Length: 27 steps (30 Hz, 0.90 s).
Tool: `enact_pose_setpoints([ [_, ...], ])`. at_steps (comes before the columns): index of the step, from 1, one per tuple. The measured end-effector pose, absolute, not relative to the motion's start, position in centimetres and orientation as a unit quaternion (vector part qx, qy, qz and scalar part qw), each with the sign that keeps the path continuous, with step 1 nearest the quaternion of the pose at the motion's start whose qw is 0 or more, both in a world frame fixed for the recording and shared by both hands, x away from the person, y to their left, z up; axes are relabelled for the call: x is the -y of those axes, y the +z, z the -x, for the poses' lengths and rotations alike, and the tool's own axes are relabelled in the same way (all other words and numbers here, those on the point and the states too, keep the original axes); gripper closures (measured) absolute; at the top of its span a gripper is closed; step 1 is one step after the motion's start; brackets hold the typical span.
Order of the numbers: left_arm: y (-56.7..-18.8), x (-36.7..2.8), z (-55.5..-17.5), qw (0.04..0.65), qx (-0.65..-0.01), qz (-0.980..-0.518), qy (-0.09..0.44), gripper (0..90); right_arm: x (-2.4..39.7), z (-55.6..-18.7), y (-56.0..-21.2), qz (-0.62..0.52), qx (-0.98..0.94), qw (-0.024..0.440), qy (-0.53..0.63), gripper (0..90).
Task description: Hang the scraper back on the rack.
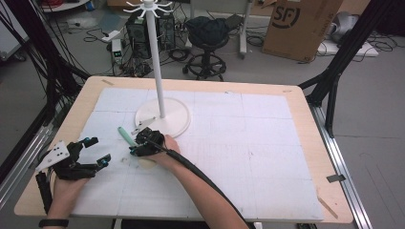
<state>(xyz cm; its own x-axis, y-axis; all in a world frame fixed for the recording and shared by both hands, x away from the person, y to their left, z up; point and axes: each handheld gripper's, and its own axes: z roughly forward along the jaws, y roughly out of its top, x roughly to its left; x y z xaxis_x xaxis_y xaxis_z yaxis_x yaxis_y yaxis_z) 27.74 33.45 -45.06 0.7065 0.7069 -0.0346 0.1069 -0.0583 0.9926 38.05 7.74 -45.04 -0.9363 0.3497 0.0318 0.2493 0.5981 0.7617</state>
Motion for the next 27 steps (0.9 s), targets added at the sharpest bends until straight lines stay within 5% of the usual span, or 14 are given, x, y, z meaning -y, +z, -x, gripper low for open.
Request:
enact_pose_setpoints([
  [7, -45.05, -33.42, -27.73, 0.617, -0.298, -0.686, 0.243, 14.5, -8.03, -37.68, -44.98, -0.194, -0.888, 0.071, 0.41, 74.8],
  [27, -45.06, -33.43, -27.74, 0.618, -0.298, -0.686, 0.243, 14.5, -7.58, -38.32, -44.08, -0.218, -0.882, 0.048, 0.416, 81.9],
])
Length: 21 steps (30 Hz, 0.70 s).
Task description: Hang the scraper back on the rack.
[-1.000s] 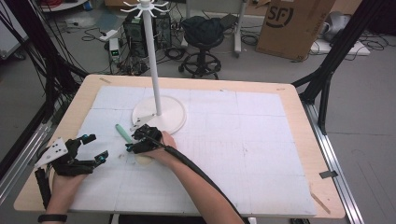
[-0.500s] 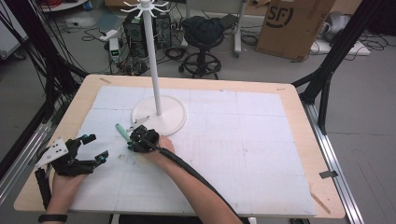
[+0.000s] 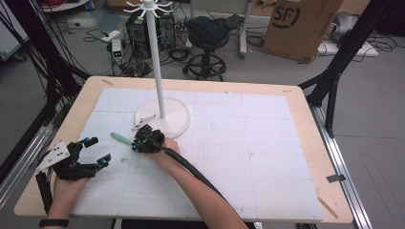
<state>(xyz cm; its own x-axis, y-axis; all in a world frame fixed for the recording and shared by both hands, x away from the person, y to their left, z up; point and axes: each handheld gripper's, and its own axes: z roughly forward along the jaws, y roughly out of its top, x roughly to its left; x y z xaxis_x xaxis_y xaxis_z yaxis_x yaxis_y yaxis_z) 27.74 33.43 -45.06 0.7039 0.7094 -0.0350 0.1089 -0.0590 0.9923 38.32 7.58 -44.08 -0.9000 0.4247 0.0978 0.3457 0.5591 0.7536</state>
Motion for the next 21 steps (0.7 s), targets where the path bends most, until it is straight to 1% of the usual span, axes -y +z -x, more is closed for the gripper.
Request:
enact_pose_setpoints([
  [11, -45.0, -33.4, -27.7, 0.617, -0.296, -0.687, 0.244, 14.5, -6.1, -38.0, -40.8, -0.206, -0.866, 0.04, 0.455, 81.9],
  [16, -45.1, -33.4, -27.7, 0.617, -0.296, -0.687, 0.245, 14.5, -4.5, -37.8, -38.7, -0.206, -0.855, 0.038, 0.474, 81.9],
  [21, -45.0, -33.4, -27.7, 0.616, -0.296, -0.688, 0.246, 14.6, -1.9, -38.0, -36.5, -0.209, -0.845, 0.037, 0.491, 81.9],
])
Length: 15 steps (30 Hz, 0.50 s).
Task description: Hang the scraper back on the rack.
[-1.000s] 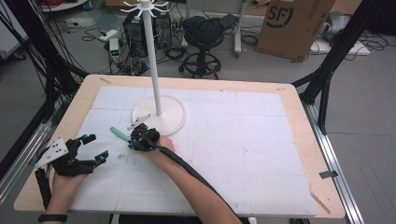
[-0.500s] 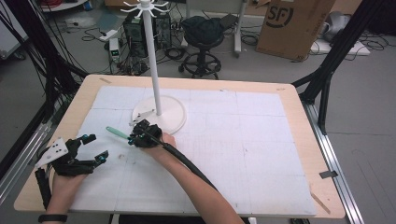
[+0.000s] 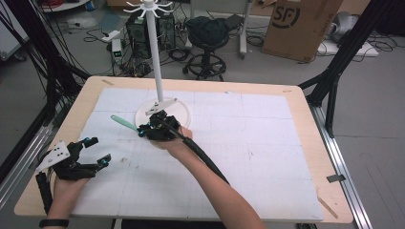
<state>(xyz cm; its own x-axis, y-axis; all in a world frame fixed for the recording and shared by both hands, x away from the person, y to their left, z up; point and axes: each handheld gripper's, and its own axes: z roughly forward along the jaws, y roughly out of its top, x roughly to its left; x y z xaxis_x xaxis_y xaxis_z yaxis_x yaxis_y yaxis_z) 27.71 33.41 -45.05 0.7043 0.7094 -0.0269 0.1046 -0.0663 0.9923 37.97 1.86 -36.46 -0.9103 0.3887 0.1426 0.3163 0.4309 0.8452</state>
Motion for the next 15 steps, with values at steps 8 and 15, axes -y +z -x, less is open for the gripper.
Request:
enact_pose_setpoints([
  [8, -45.0, -33.4, -27.7, 0.616, -0.298, -0.687, 0.246, 14.6, 3.2, -38.2, -32.9, -0.217, -0.831, 0.045, 0.51, 81.8],
  [15, -45.0, -33.4, -27.7, 0.615, -0.299, -0.687, 0.246, 14.7, 7.1, -38.6, -29.9, -0.215, -0.828, 0.051, 0.515, 81.8],
])
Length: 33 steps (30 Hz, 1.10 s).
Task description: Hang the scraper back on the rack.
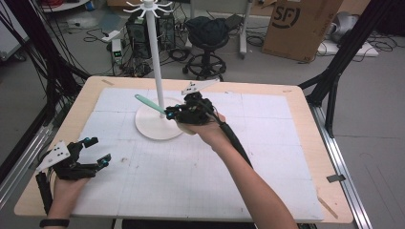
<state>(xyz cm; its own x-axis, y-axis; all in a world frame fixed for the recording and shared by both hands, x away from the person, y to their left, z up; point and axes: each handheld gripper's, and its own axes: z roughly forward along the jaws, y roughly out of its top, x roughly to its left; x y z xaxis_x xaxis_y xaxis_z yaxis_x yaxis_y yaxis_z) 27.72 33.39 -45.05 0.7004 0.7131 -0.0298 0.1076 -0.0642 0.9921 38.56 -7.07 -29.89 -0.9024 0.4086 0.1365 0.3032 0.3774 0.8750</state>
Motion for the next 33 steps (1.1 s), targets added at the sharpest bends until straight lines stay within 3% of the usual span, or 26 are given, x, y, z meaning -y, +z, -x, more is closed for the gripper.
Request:
enact_pose_setpoints([
  [17, -45.1, -33.3, -27.7, 0.614, -0.303, -0.685, 0.248, 14.9, 14.0, -38.9, -22.3, -0.198, -0.83, 0.085, 0.514, 81.8],
  [33, -45.1, -33.3, -27.7, 0.614, -0.302, -0.686, 0.249, 15.0, 16.0, -39.0, -16.8, -0.187, -0.825, 0.1, 0.524, 81.8],
])
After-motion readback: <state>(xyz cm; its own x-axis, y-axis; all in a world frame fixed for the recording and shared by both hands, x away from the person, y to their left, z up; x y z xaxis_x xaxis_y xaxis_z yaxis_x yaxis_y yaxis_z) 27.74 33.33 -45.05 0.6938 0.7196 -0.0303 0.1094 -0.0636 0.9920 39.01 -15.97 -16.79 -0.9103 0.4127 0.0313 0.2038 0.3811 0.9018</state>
